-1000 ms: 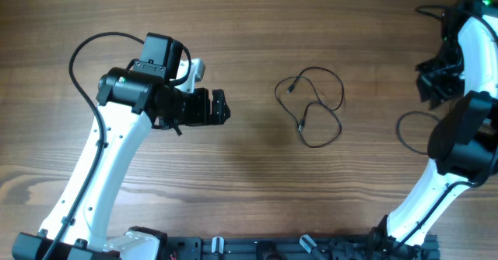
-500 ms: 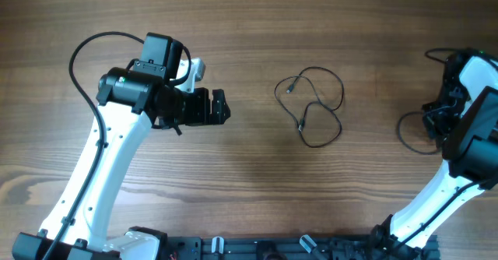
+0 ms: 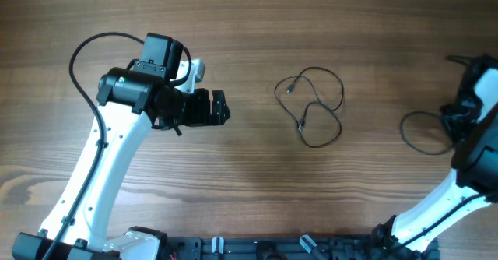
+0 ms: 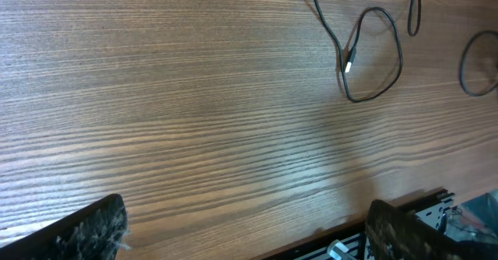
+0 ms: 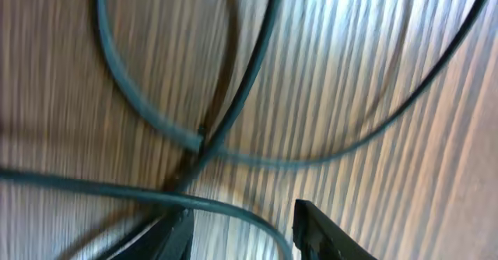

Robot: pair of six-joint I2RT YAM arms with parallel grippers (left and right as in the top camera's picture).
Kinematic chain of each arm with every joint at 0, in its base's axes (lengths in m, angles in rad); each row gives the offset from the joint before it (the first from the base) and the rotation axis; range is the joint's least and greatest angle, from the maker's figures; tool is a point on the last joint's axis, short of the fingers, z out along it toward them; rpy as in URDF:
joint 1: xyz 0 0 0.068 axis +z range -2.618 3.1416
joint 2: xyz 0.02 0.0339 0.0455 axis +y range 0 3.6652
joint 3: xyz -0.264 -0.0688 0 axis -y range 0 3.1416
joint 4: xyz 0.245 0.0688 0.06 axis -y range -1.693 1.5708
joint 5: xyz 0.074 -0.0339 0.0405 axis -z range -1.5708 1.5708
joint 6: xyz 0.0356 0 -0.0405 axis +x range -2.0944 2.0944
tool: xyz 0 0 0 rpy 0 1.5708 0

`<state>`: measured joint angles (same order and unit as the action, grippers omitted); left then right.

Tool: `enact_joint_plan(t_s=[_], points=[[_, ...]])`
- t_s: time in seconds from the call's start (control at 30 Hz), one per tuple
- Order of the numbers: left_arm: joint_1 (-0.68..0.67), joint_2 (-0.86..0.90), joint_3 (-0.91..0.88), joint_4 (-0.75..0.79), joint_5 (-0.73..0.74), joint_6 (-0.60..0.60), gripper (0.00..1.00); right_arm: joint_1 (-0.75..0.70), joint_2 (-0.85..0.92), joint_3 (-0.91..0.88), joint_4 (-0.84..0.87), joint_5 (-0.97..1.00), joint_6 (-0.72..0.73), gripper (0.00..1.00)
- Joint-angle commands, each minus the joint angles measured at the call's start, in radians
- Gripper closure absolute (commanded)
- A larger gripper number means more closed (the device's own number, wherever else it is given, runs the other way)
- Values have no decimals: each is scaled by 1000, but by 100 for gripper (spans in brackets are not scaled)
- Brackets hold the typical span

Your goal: Untangle cables

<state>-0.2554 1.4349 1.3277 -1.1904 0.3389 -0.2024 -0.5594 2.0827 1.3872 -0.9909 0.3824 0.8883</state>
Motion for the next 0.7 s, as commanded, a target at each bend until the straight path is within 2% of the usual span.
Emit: enact_joint_plan(t_s=[0.0, 0.1, 0.13, 0.47, 0.63, 0.67], points=[[-3, -14, 0, -3, 9, 16, 0, -80, 72, -42, 108, -50, -3, 54], [-3, -14, 0, -8, 9, 16, 0, -117, 72, -42, 251, -51, -200, 53], [-3, -14, 0, -9, 9, 16, 0, -124, 72, -42, 268, -54, -216, 53], [-3, -14, 0, -40, 9, 16, 0, -296, 72, -31, 480, -206, -208, 48], [-3, -14, 0, -45, 9, 16, 0, -419, 72, -26, 608, -463, -204, 47], [-3, -14, 0, -45, 9, 16, 0, -447, 72, -26, 642, -557, -204, 43]])
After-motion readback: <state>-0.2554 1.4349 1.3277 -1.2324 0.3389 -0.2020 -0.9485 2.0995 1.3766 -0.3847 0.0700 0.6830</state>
